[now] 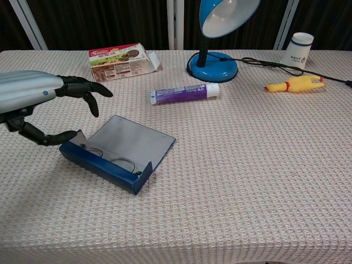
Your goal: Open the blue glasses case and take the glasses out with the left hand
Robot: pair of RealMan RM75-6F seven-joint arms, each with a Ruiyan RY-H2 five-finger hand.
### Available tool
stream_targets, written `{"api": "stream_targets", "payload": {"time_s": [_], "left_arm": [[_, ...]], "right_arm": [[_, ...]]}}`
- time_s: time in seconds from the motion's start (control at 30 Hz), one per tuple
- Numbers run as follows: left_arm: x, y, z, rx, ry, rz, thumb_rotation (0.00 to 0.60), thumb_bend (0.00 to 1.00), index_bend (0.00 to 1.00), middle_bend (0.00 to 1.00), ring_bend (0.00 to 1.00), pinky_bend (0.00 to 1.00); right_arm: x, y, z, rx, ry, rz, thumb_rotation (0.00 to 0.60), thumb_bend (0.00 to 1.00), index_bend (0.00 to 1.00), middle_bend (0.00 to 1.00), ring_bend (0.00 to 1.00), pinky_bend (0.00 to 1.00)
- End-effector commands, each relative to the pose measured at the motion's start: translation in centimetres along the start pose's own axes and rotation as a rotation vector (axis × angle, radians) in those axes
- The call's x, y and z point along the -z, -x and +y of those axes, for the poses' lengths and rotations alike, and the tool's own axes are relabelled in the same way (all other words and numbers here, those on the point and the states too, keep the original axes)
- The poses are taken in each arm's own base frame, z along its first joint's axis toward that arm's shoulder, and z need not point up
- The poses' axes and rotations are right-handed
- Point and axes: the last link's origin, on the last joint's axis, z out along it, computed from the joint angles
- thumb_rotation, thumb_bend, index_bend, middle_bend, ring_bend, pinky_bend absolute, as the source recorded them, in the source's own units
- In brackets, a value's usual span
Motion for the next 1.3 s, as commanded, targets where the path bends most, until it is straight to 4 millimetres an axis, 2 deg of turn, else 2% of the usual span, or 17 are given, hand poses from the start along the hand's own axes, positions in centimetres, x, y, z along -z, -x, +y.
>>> {"api": "stream_targets", "payload": {"time_s": [0.03,0.43,0.8,1.3], "left_arm": [[0.7,0.2,-0.3,0.019,-0.01,-0.021,0.6,0.42,0.11,0.3,0.08,0.15],[2.6,1.4,-1.7,0.065,-0.056,-0.111,0.6,0.42,0.1,0.33,0.08,0.15],[3.6,1.8,-2.2,0.087,-0.053,-0.139,0.6,0.47,0.1,0.36,0.08,0.15],[3.4,1.7,-6.0,0.046,-0.19,-0.144,0.6,0.52,0.1,0.38,0.08,0.15]], "right_arm": [[0.0,0.0,0.0,0.0,-0.001,0.0,0.6,0.25,0.0,0.0,0.0,0.0],[0.0,-0.1,-0.4,0.007,-0.009,0.004,0.6,0.25,0.0,0.0,0.0,0.0],[0.0,0.1,-1.0,0.017,-0.018,-0.006,0.6,0.25,0.0,0.0,0.0,0.0],[0.1,0.0,-1.2,0.024,-0.02,-0.005,0.6,0.25,0.0,0.0,0.0,0.0]]}}
